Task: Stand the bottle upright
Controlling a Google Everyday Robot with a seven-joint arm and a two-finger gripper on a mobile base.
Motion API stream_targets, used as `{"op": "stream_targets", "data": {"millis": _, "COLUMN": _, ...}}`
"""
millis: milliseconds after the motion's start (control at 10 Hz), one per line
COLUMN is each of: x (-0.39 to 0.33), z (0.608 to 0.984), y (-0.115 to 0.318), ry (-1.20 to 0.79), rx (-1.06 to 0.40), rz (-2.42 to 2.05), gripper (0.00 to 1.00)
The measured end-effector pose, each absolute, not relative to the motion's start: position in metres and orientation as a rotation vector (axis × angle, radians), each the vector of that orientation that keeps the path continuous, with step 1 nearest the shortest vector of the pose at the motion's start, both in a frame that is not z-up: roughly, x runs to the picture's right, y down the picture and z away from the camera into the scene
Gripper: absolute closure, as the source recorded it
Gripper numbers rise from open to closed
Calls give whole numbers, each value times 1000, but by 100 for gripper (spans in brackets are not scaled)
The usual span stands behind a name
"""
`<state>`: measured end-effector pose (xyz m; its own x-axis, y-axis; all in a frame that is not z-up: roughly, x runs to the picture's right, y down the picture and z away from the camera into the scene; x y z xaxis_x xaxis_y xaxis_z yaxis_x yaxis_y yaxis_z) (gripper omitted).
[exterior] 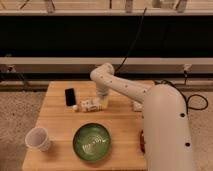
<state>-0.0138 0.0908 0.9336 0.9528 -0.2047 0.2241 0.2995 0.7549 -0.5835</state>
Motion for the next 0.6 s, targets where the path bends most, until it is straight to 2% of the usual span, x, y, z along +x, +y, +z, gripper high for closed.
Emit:
{"op": "stream_targets", "data": {"millis": 100, "x": -14, "z": 934, "y": 91, "ry": -150, "rx": -661, "rz": -277, "gripper": 94}}
{"op": "stream_targets", "data": {"millis": 300, "x": -19, "z": 933, "y": 91, "ry": -133, "rx": -659, "rz": -279, "gripper": 73}}
{"op": "stream_targets", "data": {"millis": 400, "x": -22, "z": 933, "y": 91, "ry": -126, "rx": -656, "rz": -279, "gripper": 67}}
{"op": "stream_targets", "data": {"millis": 600, "x": -31, "z": 932, "y": 90, "ry": -99, "rx": -639, "rz": -281, "gripper": 45}}
